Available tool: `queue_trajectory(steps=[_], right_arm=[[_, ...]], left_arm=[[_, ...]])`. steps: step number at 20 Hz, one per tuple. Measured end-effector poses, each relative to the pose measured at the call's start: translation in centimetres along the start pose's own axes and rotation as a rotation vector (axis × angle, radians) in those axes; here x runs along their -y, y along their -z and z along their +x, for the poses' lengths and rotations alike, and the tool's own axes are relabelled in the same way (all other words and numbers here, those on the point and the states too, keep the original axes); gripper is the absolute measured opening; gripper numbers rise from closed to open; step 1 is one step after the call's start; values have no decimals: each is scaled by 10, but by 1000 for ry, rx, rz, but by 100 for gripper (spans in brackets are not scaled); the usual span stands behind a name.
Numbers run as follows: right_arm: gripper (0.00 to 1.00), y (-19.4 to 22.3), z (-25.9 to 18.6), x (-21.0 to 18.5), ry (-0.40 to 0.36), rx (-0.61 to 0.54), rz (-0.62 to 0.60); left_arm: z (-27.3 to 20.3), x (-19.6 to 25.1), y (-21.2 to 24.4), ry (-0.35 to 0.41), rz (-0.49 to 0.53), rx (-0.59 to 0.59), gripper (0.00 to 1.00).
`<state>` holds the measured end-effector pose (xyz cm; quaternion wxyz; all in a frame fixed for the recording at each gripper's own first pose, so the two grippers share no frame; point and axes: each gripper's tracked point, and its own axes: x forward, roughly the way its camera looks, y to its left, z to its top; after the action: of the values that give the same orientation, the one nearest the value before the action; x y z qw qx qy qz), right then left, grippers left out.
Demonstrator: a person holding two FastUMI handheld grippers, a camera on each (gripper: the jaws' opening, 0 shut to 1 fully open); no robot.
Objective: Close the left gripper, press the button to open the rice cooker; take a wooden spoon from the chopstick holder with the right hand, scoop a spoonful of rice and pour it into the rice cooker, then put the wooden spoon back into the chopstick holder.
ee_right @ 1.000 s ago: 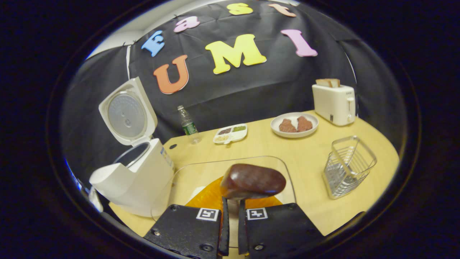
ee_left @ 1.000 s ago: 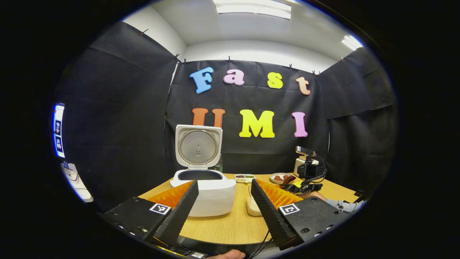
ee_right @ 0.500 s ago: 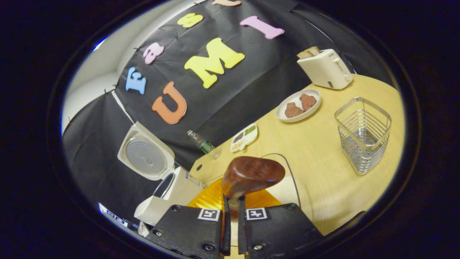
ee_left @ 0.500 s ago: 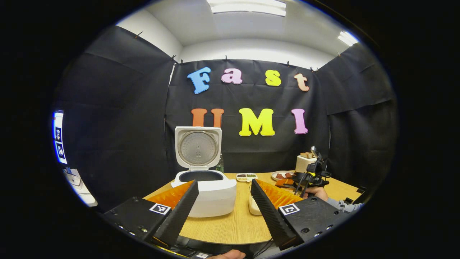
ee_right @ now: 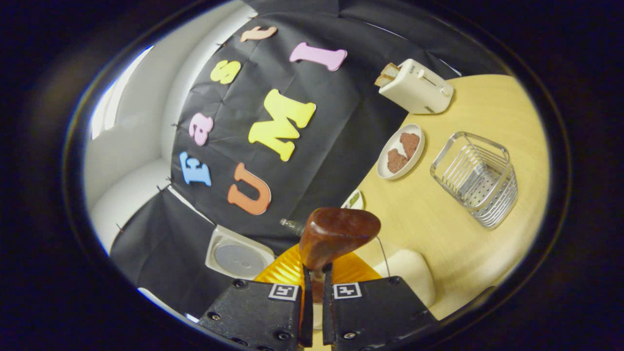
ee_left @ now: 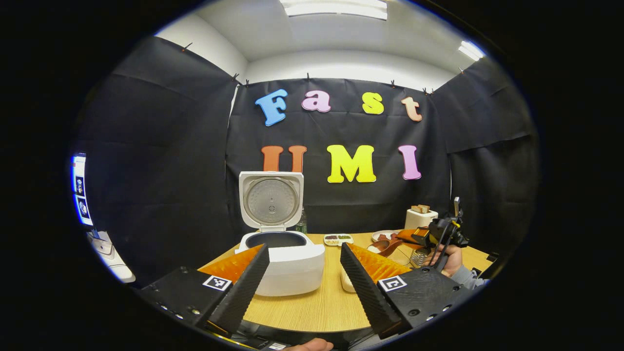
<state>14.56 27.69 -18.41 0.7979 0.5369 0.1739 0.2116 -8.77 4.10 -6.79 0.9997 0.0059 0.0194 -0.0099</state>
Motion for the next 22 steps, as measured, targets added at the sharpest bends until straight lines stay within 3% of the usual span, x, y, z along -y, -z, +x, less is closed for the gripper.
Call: queue_trajectory(steps=[3,6,14,22], right_arm=[[12,0,0,-15,-97,-10,254],[12,11,8,-26,-119,-58,297],[12,26,47,-96,-131,-83,62],[12,100,122,-179,-130,-187,-313]], left_arm=[[8,-3,3,-8,12,-12,94],[14,-10,7,-17,20,-32,94],[15,-40,15,-46,-14,-43,93],[5,-61,16,-71,-28,-36,93]])
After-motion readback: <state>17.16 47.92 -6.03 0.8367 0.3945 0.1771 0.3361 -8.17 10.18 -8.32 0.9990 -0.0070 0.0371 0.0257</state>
